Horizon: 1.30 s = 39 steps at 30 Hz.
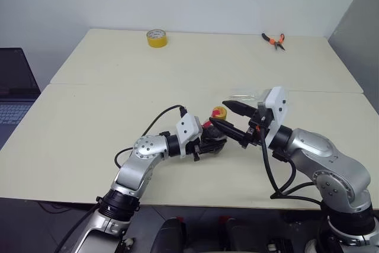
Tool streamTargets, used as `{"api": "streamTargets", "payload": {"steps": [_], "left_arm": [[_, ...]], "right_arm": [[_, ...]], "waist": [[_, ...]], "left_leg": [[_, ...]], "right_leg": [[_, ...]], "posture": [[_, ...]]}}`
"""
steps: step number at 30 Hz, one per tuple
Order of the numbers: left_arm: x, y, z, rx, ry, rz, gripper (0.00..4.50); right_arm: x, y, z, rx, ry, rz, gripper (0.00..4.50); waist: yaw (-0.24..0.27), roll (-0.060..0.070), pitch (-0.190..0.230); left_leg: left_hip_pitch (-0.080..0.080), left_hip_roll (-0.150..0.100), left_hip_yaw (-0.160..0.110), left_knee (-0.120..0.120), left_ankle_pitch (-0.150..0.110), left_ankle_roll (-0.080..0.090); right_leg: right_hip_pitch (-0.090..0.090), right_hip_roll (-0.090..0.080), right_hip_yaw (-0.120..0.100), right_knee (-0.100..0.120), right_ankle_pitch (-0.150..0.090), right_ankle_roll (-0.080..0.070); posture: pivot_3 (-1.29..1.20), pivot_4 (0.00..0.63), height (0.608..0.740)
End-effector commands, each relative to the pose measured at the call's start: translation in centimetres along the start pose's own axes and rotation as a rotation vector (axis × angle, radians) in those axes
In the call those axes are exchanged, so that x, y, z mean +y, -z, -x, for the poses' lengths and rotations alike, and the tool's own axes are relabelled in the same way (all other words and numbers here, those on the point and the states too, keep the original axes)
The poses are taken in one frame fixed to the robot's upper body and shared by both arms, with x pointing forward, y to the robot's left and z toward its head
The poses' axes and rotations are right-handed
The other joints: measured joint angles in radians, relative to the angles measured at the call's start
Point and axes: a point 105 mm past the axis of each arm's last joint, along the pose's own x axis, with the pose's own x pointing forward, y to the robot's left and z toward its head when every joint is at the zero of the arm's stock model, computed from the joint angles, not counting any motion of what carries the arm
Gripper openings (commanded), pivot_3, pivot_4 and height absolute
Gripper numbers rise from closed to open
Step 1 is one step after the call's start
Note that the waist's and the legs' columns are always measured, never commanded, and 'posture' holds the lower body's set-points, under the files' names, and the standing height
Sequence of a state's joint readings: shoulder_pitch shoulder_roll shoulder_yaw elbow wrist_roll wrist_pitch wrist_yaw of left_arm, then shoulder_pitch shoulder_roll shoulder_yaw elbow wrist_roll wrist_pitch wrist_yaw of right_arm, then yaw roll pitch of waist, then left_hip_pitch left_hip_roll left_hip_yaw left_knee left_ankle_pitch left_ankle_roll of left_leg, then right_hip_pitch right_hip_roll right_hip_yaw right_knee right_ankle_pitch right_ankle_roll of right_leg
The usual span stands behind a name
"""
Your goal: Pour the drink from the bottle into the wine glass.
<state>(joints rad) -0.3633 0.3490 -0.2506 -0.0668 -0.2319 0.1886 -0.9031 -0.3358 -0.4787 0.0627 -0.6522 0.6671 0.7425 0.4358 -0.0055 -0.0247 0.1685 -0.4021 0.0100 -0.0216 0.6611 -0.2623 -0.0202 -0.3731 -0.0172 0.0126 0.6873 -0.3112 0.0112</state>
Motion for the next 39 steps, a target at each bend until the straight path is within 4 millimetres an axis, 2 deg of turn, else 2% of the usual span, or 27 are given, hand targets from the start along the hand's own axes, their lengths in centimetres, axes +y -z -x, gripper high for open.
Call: {"api": "streamTargets", "payload": {"steps": [1, 3, 9, 15, 21, 27, 30, 36, 39], "left_arm": [[-0.1, -1.0, 0.0, -0.036, -0.002, -0.039, 1.92], [-0.1, -1.0, 0.0, -0.035, -0.002, -0.04, 1.92], [-0.3, -0.9, 0.0, -0.031, 0.001, -0.041, 1.61], [-0.6, -0.9, 0.1, -0.033, 0.007, -0.041, 1.27], [-0.8, -1.1, -0.1, -0.035, 0.021, -0.043, 1.0], [-0.7, -1.2, -0.1, -0.035, 0.02, -0.047, 0.83], [-0.7, -1.2, -0.1, -0.035, 0.016, -0.049, 0.75], [-0.6, -1.2, 0.0, -0.035, 0.005, -0.047, 0.74], [-0.5, -1.1, 0.0, -0.036, -0.003, -0.047, 0.72]], "right_arm": [[0.2, -1.5, -0.1, -0.056, -0.01, 0.044, 1.9], [0.2, -1.5, -0.1, -0.058, -0.011, 0.044, 1.25], [-0.2, -1.6, 0.1, -0.065, -0.007, 0.039, 1.25], [-2.3, -1.3, 0.7, -0.032, -0.063, 0.091, 1.25], [-4.9, -1.2, -0.1, 0.034, -0.23, 0.19, 1.25], [-5.7, -0.7, -0.4, 0.107, -0.332, 0.238, 1.25], [-5.6, -0.7, -0.4, 0.11, -0.35, 0.237, 2.22], [-3.2, -1.0, 0.6, 0.105, -0.374, 0.182, 4.37], [-2.3, -1.9, 1.4, 0.059, -0.33, 0.136, 4.5]], "waist": [[0.0, 0.0, 0.0], [0.0, 0.0, 0.0], [0.0, 0.0, 0.0], [0.0, 0.0, 0.0], [-0.002, 0.0, 0.002], [-0.001, 0.0, 0.004], [0.0, 0.0, 0.005], [0.003, 0.0, 0.005], [0.003, 0.0, 0.005]], "left_leg": [[0.0, 0.0, 0.0, 0.0, 0.0, 0.0], [0.0, 0.0, 0.0, 0.0, 0.0, 0.0], [0.0, 0.0, 0.0, 0.0, 0.0, 0.0], [0.0, 0.0, 0.0, 0.0, 0.0, 0.0], [0.001, 0.0, 0.0, 0.0, 0.0, 0.0], [0.0, 0.0, 0.0, 0.0, 0.0, 0.0], [0.0, 0.0, 0.0, 0.001, 0.0, 0.0], [0.0, 0.0, 0.0, 0.0, 0.0, 0.0], [-0.001, 0.0, 0.0, 0.001, 0.0, 0.0]], "right_leg": [[0.0, 0.0, 0.0, 0.0, 0.0, 0.0], [0.0, 0.0, 0.0, 0.0, 0.0, 0.0], [0.0, 0.0, 0.0, 0.0, 0.0, 0.0], [0.0, 0.0, 0.0, 0.0, 0.0, 0.0], [0.0, 0.0, 0.0, 0.0, 0.0, 0.0], [0.0, 0.0, 0.0, -0.001, 0.0, 0.0], [0.0, -0.001, 0.0, 0.0, 0.0, 0.0], [0.0, -0.001, -0.001, 0.0, 0.0, 0.0], [0.0, -0.001, -0.001, 0.0, 0.0, 0.0]], "posture": [[0.0, 0.15, 0.74], [0.0, 0.15, 0.74], [0.0, 0.15, 0.74], [0.0, 0.15, 0.74], [0.0, 0.15, 0.74], [0.0, 0.15, 0.74], [0.0, 0.15, 0.74], [0.0, 0.15, 0.74], [0.0, 0.15, 0.74]]}}
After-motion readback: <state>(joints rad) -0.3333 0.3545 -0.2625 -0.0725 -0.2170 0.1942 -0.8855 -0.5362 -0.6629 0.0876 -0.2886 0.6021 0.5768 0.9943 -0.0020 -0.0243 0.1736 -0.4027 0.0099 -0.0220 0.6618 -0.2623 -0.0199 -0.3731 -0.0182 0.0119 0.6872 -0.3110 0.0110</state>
